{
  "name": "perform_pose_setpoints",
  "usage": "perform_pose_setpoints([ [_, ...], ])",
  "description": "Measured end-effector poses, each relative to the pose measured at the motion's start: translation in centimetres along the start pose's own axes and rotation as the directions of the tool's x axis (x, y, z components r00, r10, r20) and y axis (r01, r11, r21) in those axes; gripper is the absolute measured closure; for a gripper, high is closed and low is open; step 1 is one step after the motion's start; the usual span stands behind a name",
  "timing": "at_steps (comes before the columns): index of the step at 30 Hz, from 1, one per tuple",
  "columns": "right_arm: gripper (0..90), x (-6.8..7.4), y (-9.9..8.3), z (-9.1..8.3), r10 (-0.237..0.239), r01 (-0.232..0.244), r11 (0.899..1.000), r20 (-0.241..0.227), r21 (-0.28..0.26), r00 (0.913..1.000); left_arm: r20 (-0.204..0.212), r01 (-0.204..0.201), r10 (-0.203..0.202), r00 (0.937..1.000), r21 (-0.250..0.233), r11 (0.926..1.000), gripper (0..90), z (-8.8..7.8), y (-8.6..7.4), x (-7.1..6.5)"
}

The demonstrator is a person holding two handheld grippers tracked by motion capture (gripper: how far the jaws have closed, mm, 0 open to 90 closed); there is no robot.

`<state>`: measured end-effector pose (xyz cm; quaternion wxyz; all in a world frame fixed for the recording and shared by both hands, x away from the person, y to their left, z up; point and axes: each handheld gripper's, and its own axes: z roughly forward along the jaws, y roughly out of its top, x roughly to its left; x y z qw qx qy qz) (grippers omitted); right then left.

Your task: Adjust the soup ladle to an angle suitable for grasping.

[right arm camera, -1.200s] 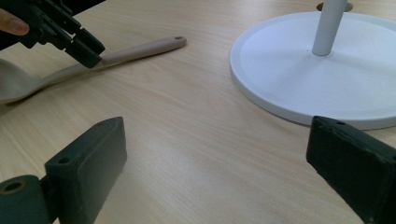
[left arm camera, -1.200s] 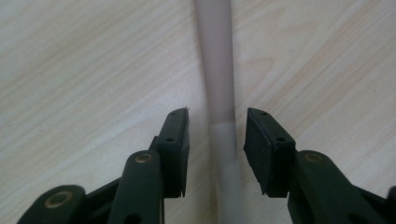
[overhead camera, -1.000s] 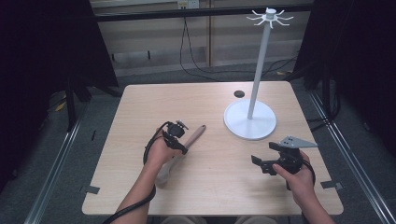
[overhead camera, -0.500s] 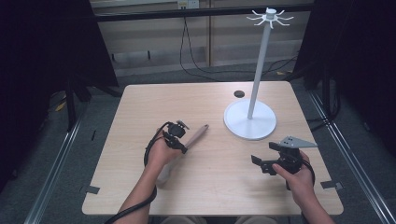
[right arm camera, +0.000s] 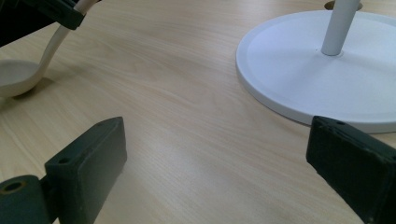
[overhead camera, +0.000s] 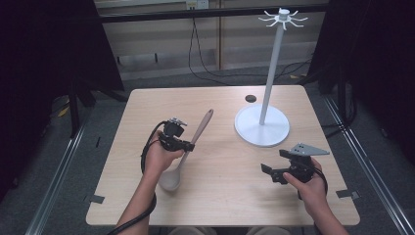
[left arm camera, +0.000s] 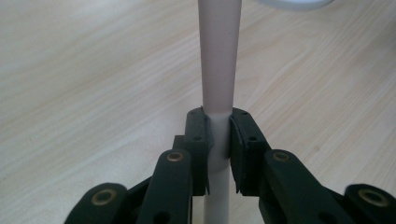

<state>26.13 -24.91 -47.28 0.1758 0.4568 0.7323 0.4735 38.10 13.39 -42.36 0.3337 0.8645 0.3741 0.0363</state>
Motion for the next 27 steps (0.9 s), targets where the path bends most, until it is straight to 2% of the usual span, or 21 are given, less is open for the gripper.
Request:
perform_pose_setpoints([
  [2, 4.7, 0.0, 0.0, 0.1, 0.001, -0.001, 1.0, 0.001, 0.002, 1.0, 0.005, -0.014, 0.014, 0.9999, -0.028, 0.9995, 78.7, -0.6, -0.1, 0.0],
  [4, 4.6, 0.1, 0.0, 0.1, -0.001, 0.001, 1.0, -0.003, 0.0, 1.0, 0.025, -0.02, 0.022, 0.9994, -0.084, 0.9963, 78.7, -1.4, -0.2, -0.2],
  [5, 4.6, 0.1, 0.0, 0.1, -0.001, 0.001, 1.0, -0.003, 0.0, 1.0, 0.025, -0.02, 0.022, 0.9994, -0.084, 0.9963, 78.7, -1.4, -0.2, -0.2],
  [6, 4.6, 0.1, 0.0, 0.1, -0.001, 0.001, 1.0, -0.003, 0.0, 1.0, 0.029, -0.023, 0.026, 0.9992, -0.117, 0.9929, 78.7, -1.7, -0.3, -0.3],
  [9, 4.6, 0.2, 0.0, 0.2, -0.001, 0.001, 1.0, -0.004, -0.001, 1.0, 0.024, -0.042, 0.047, 0.9986, -0.168, 0.9848, 78.6, -2.5, -0.4, -0.4],
  [12, 4.6, 0.3, 0.0, 0.2, -0.002, 0.002, 1.0, -0.003, 0.0, 1.0, 0.016, -0.06, 0.064, 0.9978, -0.196, 0.9787, 78.6, -3.1, -0.4, -0.6],
  [16, 4.6, 0.5, 0.1, 0.4, -0.009, 0.009, 1.0, -0.004, 0.001, 1.0, 0.004, -0.073, 0.077, 0.9971, -0.255, 0.9641, 78.6, -3.8, -0.4, -1.2],
  [17, 4.6, 0.6, 0.1, 0.5, -0.009, 0.009, 1.0, -0.005, 0.002, 0.9999, 0.006, -0.082, 0.087, 0.9962, -0.275, 0.9581, 78.6, -3.9, -0.5, -1.3],
  [19, 4.6, 0.8, 0.3, 0.6, -0.011, 0.011, 1.0, -0.005, 0.004, 0.9999, -0.01, -0.091, 0.092, 0.9957, -0.29, 0.9527, 78.6, -4.1, -0.5, -1.6],
  [21, 4.6, 1.0, 0.5, 0.8, -0.021, 0.021, 1.0, -0.007, 0.0, 0.9998, -0.009, -0.096, 0.099, 0.9951, -0.322, 0.9419, 78.6, -4.1, -0.6, -1.9],
  [24, 4.3, 1.4, 0.9, 0.9, -0.036, 0.036, 0.999, -0.012, -0.01, 0.9993, -0.005, -0.097, 0.102, 0.9948, -0.345, 0.9335, 78.6, -4.3, -0.5, -2.2],
  [27, 4.3, 1.8, 1.4, 1.1, -0.054, 0.054, 0.998, -0.021, -0.015, 0.9983, -0.013, -0.117, 0.12, 0.9926, -0.36, 0.9256, 78.5, -4.4, -0.4, -2.7],
])
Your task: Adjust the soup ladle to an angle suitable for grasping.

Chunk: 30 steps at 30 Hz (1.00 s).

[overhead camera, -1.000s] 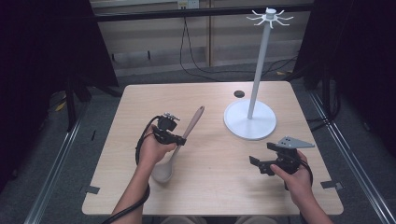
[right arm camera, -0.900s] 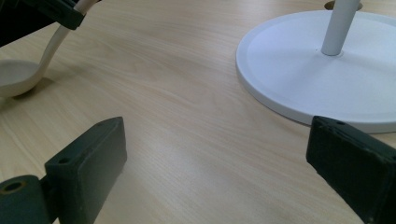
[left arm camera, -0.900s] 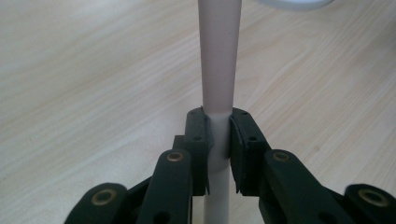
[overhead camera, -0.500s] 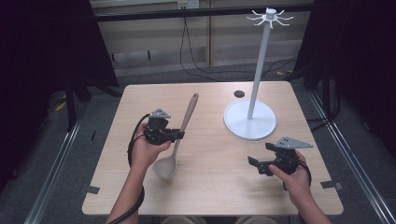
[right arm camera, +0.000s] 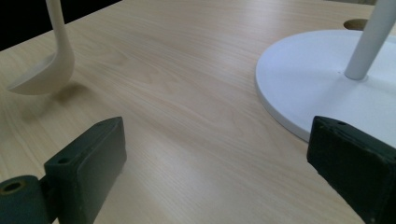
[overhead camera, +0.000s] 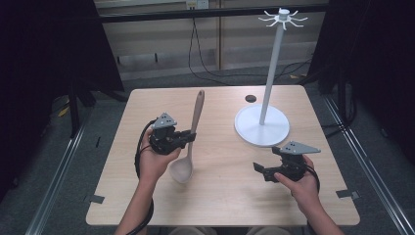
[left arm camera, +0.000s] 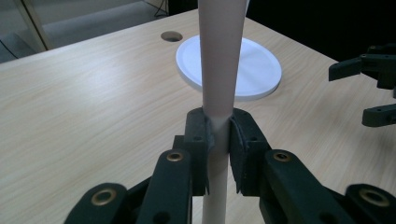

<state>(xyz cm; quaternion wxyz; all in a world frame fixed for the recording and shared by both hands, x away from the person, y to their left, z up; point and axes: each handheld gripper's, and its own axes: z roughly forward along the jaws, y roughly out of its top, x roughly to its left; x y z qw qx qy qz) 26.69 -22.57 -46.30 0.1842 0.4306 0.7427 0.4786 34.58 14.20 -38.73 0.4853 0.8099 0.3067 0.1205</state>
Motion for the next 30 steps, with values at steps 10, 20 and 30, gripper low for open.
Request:
perform_pose_setpoints([
  [10, 4.4, 2.0, 1.6, 1.1, -0.033, 0.031, 0.999, -0.028, -0.04, 0.9991, -0.005, 0.004, -0.005, 1.0, -0.066, 0.9978, 78.4, 0.3, 0.4, -1.2],
  [20, 7.2, 4.2, 2.8, 3.1, -0.012, 0.008, 0.998, -0.066, -0.063, 0.9977, 0.004, -0.008, 0.009, 1.0, -0.081, 0.9967, 78.4, 1.4, 1.0, -2.6],
  [30, 17.5, 5.3, 3.4, 3.7, -0.013, 0.007, 0.997, -0.077, -0.081, 0.9969, 0.006, -0.036, 0.037, 0.9993, -0.102, 0.9942, 78.4, 1.8, 1.7, -4.1],
])
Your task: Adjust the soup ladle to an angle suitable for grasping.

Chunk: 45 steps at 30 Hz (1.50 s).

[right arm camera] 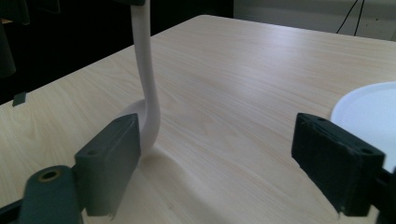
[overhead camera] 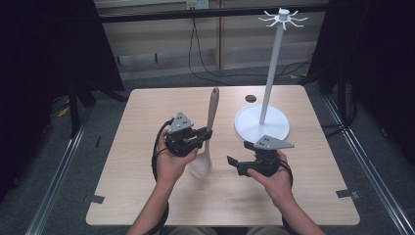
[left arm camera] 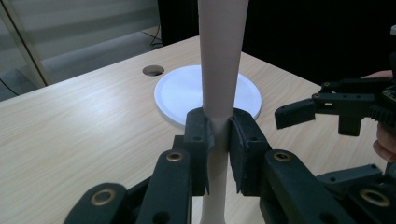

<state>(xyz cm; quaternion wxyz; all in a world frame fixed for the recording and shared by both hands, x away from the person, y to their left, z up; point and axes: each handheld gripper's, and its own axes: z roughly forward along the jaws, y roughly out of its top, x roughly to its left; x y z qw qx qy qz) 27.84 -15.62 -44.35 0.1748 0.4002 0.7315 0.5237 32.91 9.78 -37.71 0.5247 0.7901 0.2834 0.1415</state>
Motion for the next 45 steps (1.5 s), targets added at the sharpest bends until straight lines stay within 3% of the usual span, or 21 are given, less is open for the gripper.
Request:
perform_pose_setpoints([
  [8, 29.0, 1.1, 0.3, 0.9, -0.017, 0.017, 1.0, -0.01, -0.008, 0.9998, -0.004, 0.012, -0.012, 0.9999, -0.01, 0.9999, 78.4, 0.8, 0.5, -0.7],
  [14, 43.1, 1.7, 0.7, 1.7, -0.002, 0.002, 0.999, -0.018, -0.034, 0.9998, 0.007, 0.018, -0.018, 0.9998, -0.019, 0.9997, 78.4, 1.7, 0.7, -1.4],
  [20, 54.4, 1.8, 1.2, 2.2, -0.015, 0.016, 0.999, 0.028, -0.041, 0.9995, 0.028, 0.025, -0.024, 0.9993, -0.024, 0.9994, 78.3, 2.3, 0.8, -2.1],
  [26, 64.8, 1.8, 1.6, 2.6, -0.019, 0.022, 0.997, 0.046, -0.068, 0.9988, 0.035, 0.019, -0.018, 0.9992, -0.031, 0.9993, 78.4, 2.3, 0.9, -2.6],
  [29, 72.0, 2.1, 1.7, 2.6, -0.032, 0.036, 0.997, 0.056, -0.072, 0.9979, 0.036, 0.021, -0.019, 0.9992, -0.039, 0.999, 78.3, 2.2, 1.0, -2.5],
  [30, 78.0, 2.1, 1.7, 2.7, -0.039, 0.043, 0.996, 0.054, -0.077, 0.9978, 0.027, 0.027, -0.026, 0.9993, -0.039, 0.9989, 78.3, 2.2, 0.9, -2.5],
  [33, 79.6, 2.1, 1.6, 2.8, -0.042, 0.046, 0.994, 0.039, -0.1, 0.9983, 0.04, 0.042, -0.04, 0.9984, -0.051, 0.9978, 78.2, 2.0, 0.9, -2.4],
  [41, 81.1, 2.2, 2.0, 2.3, -0.099, 0.101, 0.99, 0.027, -0.095, 0.9947, 0.083, 0.099, -0.092, 0.9923, -0.082, 0.9917, 77.0, 1.7, 0.7, -1.8],
  [45, 81.1, 2.0, 2.0, 2.2, -0.096, 0.097, 0.991, 0.015, -0.087, 0.9953, 0.092, 0.109, -0.1, 0.9907, -0.097, 0.9893, 66.5, 1.5, 0.8, -1.4],
])
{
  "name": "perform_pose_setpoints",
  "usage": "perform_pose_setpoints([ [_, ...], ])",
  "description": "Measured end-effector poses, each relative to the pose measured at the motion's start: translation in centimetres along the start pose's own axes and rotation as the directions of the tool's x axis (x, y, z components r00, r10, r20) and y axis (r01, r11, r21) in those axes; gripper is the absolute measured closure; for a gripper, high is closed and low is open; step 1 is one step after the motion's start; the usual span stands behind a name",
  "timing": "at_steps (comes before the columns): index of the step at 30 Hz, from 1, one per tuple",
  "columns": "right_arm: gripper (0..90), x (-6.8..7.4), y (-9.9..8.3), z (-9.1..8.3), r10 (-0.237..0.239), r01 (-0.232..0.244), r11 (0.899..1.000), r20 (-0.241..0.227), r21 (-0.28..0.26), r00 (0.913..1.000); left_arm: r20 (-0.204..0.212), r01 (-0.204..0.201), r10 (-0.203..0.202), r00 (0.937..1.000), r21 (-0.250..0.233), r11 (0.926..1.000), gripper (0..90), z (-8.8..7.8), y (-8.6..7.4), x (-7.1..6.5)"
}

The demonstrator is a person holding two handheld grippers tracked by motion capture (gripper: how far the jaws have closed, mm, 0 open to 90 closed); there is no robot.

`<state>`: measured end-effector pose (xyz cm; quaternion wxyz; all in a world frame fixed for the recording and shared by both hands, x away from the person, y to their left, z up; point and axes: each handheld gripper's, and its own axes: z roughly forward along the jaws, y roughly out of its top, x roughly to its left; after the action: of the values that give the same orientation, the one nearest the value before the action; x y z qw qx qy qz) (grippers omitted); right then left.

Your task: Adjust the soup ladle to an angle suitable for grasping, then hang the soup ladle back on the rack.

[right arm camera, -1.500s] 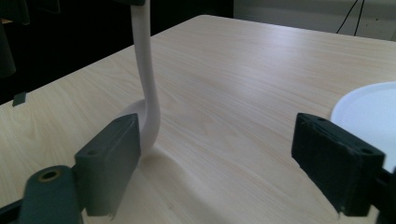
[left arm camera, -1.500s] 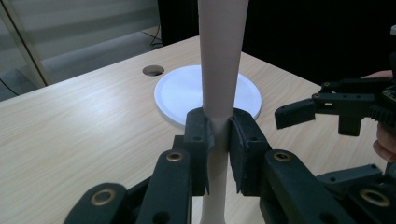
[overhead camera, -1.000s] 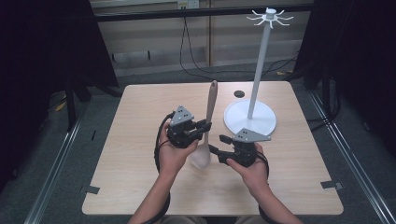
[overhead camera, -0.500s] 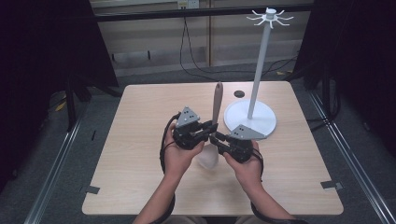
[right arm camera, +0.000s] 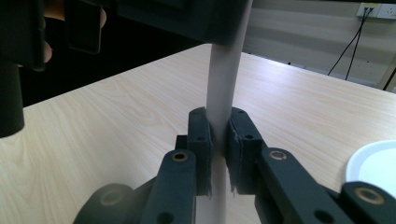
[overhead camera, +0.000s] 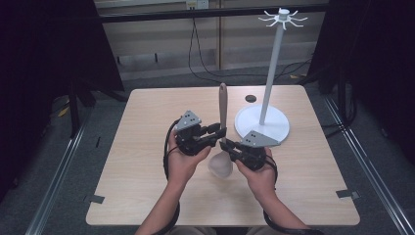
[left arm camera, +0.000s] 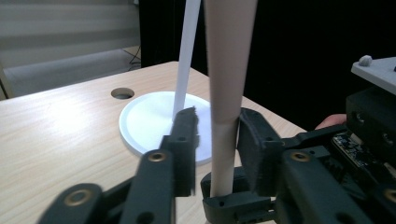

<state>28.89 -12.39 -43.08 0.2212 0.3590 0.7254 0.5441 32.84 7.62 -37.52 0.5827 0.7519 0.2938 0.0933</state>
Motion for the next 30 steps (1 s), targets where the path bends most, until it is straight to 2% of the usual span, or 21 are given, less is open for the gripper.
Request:
perform_pose_setpoints([
  [2, 81.1, -0.1, -0.1, 0.0, 0.009, -0.009, 1.0, 0.001, 0.002, 1.0, -0.008, 0.0, 0.0, 1.0, 0.004, 1.0, 63.9, -0.2, 0.1, 0.0],
  [6, 81.1, -0.7, -0.3, -0.2, 0.01, -0.011, 1.0, 0.011, 0.004, 0.9999, 0.003, 0.002, -0.002, 1.0, -0.006, 1.0, 54.4, -0.5, 0.0, 0.4],
  [7, 81.1, -0.9, -0.3, -0.3, 0.01, -0.01, 1.0, 0.013, 0.004, 0.9999, -0.016, 0.002, -0.002, 0.9999, -0.003, 1.0, 51.8, -0.6, 0.0, 0.4],
  [10, 81.1, -1.4, -0.1, -0.7, 0.009, -0.009, 1.0, 0.024, -0.004, 0.9997, -0.015, -0.004, 0.004, 0.9999, 0.002, 1.0, 46.3, -0.9, -0.4, 0.9],
  [16, 81.1, -2.3, 0.1, -1.3, 0.015, -0.015, 1.0, 0.031, -0.01, 0.9994, -0.057, -0.024, 0.025, 0.9981, 0.013, 0.9996, 36.4, -1.4, -1.5, 1.9],
  [21, 81.1, -2.6, 0.2, -1.5, 0.018, -0.018, 1.0, 0.022, -0.019, 0.9996, -0.099, -0.044, 0.049, 0.9938, 0.051, 0.9977, 19.7, -1.7, -2.7, 2.6],
  [23, 81.0, -2.7, 0.3, -1.6, 0.021, -0.021, 1.0, 0.014, -0.02, 0.9997, -0.112, -0.039, 0.047, 0.9927, 0.072, 0.9967, 13.6, -1.8, -3.3, 3.0],
  [26, 81.0, -2.8, 0.5, -1.7, 0.026, -0.025, 0.999, 0.011, -0.021, 0.9996, -0.128, -0.032, 0.044, 0.9908, 0.093, 0.9952, 10.2, -2.0, -4.3, 3.4],
  [30, 81.0, -3.1, 0.9, -1.7, 0.013, -0.012, 1.0, 0.013, -0.023, 0.9998, -0.124, -0.023, 0.037, 0.9915, 0.11, 0.9936, 7.5, -2.2, -5.4, 4.0],
])
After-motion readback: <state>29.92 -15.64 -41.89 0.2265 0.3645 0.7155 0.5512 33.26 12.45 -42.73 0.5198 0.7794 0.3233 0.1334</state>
